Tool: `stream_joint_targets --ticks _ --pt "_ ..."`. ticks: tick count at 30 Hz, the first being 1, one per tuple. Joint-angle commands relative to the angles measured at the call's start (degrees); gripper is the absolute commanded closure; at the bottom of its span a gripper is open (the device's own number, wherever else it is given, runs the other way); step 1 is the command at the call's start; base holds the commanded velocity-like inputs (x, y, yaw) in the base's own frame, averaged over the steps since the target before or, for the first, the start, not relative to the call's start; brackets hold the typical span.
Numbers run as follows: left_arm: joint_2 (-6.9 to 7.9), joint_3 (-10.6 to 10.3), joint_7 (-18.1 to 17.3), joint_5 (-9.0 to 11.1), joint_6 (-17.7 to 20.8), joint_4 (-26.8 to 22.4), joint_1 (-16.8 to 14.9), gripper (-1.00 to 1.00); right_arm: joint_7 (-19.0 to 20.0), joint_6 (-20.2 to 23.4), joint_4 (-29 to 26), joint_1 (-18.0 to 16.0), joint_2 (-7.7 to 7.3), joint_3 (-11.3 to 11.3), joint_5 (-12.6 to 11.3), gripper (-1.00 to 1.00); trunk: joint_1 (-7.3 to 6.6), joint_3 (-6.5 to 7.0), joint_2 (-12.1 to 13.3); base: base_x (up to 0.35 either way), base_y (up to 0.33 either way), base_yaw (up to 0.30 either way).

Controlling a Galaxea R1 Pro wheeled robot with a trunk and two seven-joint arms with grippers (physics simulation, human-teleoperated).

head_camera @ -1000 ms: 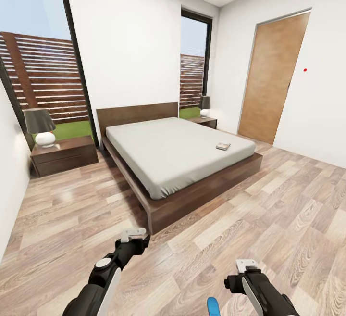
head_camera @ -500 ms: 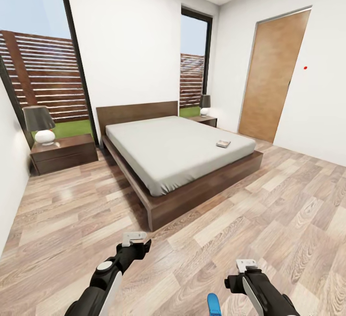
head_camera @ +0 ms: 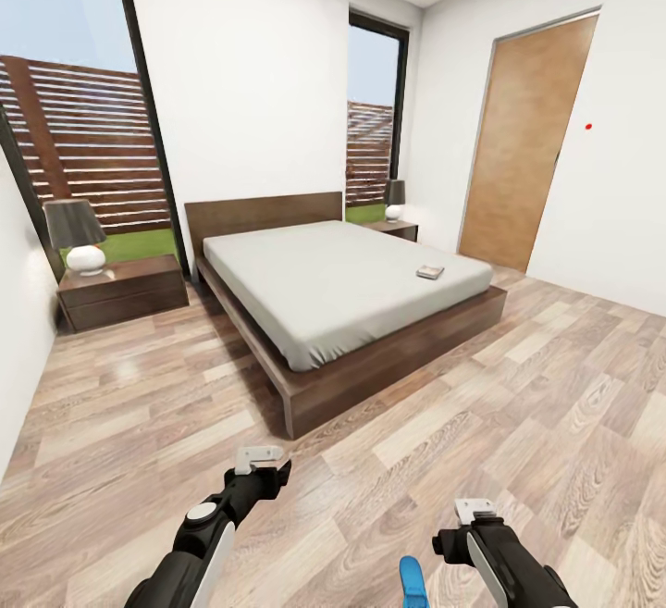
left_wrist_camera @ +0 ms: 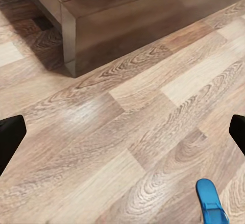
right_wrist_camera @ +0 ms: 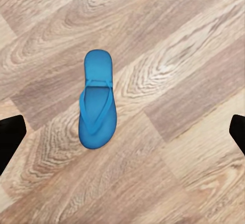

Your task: In the bedroom, move the book from the bed onto either nightstand, and place the two sandals side by side next to the bed.

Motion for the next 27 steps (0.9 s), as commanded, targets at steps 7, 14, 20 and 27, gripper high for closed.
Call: stream_joint_targets --ticks 7,14,20,27 --pt "-0.06 0.03 -0.02 0.59 0.34 -0.06 -0.02 -1.00 -0.09 0.31 -0.12 -0.04 -0.02 -0.01 0.00 -1.00 1.53 -1.32 -2.85 0.000 0.000 0.000" --pt "-0.06 0.03 -0.02 0.59 0.34 -0.06 -0.02 -1.00 -0.09 0.28 -0.12 -0.03 -0.02 -0.06 0.01 -1.00 3.07 -2.58 -5.66 0.000 0.000 0.000" --pt "-0.06 0.03 -0.02 0.59 0.34 -0.06 -0.02 -1.00 -0.09 0.28 -0.09 -0.03 0.07 -0.09 -0.12 -1.00 4.39 -3.66 -8.06 0.000 0.000 0.000" --pt "-0.10 0.03 -0.02 0.62 0.34 0.05 -0.02 -1.00 -0.09 0.27 -0.06 -0.04 0.11 -0.17 -0.24 -1.00 5.93 -4.91 -10.87 0.000 0.000 0.000"
